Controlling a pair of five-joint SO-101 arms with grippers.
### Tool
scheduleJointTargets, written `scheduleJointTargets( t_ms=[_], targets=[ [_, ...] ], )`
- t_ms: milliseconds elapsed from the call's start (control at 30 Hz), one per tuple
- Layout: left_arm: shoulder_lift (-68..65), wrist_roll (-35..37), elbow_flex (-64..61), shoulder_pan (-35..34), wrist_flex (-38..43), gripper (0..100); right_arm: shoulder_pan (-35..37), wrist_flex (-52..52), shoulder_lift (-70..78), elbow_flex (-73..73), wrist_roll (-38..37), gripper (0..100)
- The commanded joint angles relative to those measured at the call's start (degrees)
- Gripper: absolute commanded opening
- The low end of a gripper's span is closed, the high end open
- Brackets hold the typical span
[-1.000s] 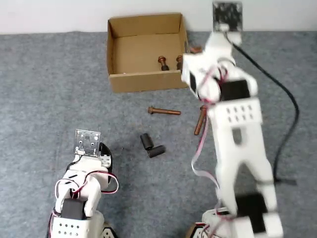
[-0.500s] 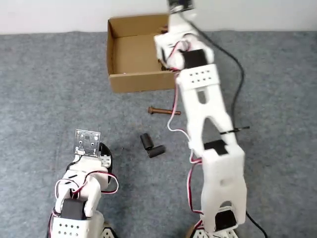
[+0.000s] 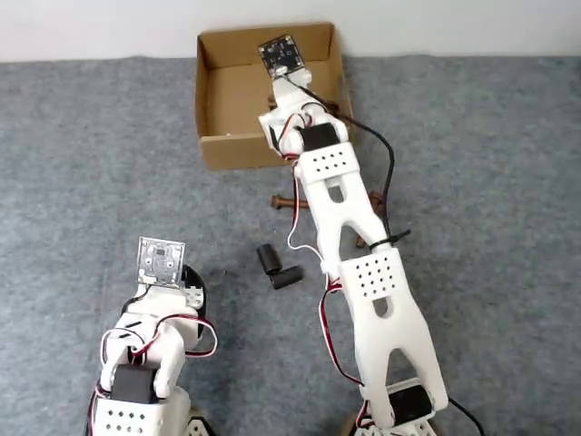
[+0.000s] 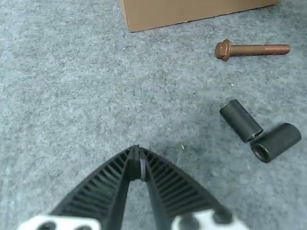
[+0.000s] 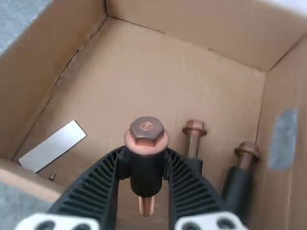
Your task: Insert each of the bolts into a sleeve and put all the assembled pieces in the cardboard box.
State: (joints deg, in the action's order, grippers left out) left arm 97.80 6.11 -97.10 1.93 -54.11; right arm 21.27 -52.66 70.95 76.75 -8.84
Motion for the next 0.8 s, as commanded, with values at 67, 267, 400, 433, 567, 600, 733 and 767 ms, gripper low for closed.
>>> scheduleJointTargets(
  t_ms=[67, 267, 400, 433, 567, 600, 733, 767],
  targets=[
    [-0.1, -0.9, 0.3, -0.4, -0.4, 0, 0.4, -1.3, 1.7, 4.6, -2.4, 3.2],
    [-0.1, -0.9, 0.3, -0.4, -0.4, 0, 0.9, -7.3, 1.9, 4.9, -2.3, 14.0],
    [-0.1, -0.9, 0.3, -0.4, -0.4, 0, 1.0, -7.2, 1.5, 5.2, -2.3, 14.0],
    [-0.1, -1.0, 0.3, -0.4, -0.4, 0, 1.0, -7.3, 1.1, 5.7, -2.3, 14.0],
    [-0.1, -1.0, 0.3, -0.5, -0.4, 0, 1.2, -7.7, -1.0, 7.6, -2.3, 14.0],
    [-0.1, -1.0, 0.3, -1.1, -0.2, 0, 1.2, -8.9, -1.9, 8.4, -2.3, 14.0],
    [0.0, -1.1, 0.3, -6.6, 2.3, 0, 1.7, -17.4, -5.5, 11.3, -1.9, 14.0],
    [0.0, -1.1, 0.3, -7.5, 2.6, 0, 1.9, -19.9, -6.4, 12.3, -1.9, 14.0]
  ],
)
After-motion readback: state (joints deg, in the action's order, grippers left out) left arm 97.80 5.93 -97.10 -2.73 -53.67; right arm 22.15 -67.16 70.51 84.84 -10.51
